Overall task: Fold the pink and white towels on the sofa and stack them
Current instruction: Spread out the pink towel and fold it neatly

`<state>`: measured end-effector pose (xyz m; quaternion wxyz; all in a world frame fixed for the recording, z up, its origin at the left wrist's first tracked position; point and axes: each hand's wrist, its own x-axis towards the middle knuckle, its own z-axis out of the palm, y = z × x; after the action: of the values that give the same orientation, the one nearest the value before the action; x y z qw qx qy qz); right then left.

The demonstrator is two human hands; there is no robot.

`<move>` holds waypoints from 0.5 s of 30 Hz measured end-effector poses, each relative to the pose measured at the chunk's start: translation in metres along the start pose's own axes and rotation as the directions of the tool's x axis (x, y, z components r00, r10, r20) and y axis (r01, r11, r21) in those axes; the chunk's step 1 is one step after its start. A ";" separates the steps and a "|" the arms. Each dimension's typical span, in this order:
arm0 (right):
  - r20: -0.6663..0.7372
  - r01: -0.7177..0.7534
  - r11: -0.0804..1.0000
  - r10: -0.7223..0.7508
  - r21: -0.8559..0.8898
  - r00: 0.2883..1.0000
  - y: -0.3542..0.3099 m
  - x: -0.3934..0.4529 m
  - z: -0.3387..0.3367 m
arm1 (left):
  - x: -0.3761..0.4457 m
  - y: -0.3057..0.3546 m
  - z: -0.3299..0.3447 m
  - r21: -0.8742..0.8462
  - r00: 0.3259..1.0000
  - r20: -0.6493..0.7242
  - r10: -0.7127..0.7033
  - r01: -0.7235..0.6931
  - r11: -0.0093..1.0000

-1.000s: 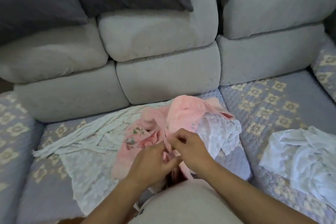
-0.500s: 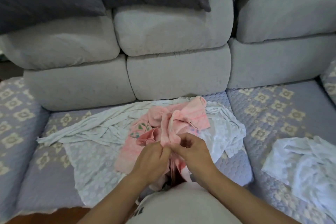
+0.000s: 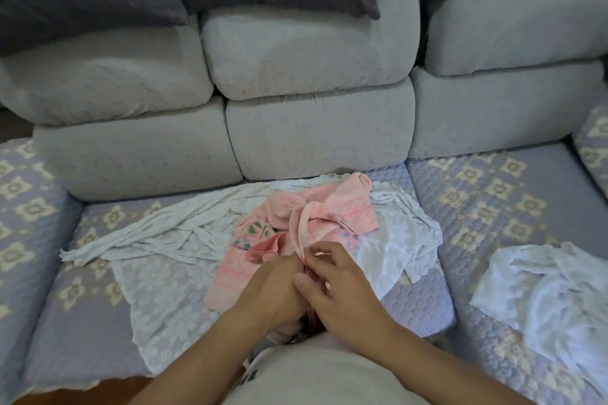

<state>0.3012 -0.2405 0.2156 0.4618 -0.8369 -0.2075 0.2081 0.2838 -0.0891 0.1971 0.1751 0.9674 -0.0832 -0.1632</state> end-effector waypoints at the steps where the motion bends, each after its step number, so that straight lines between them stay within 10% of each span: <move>1: 0.018 0.017 0.999 -0.016 -0.041 1.000 -0.002 0.001 -0.001 | 0.002 -0.001 0.004 -0.013 1.000 -0.018 -0.025 0.025 1.000; 8: -0.223 -0.251 0.953 0.285 0.169 0.932 -0.006 0.015 0.010 | 0.002 -0.003 0.045 -0.101 0.992 -0.077 -0.100 0.092 0.991; 15: -0.146 -0.507 0.819 0.555 0.268 0.819 0.007 0.033 0.024 | -0.002 0.003 0.025 -0.117 0.998 0.034 -0.058 0.061 0.991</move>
<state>0.3164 -0.2097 0.1927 0.4930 -0.8235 0.1112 0.2576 0.2728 -0.0993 0.1768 0.2254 0.9548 -0.0472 -0.1877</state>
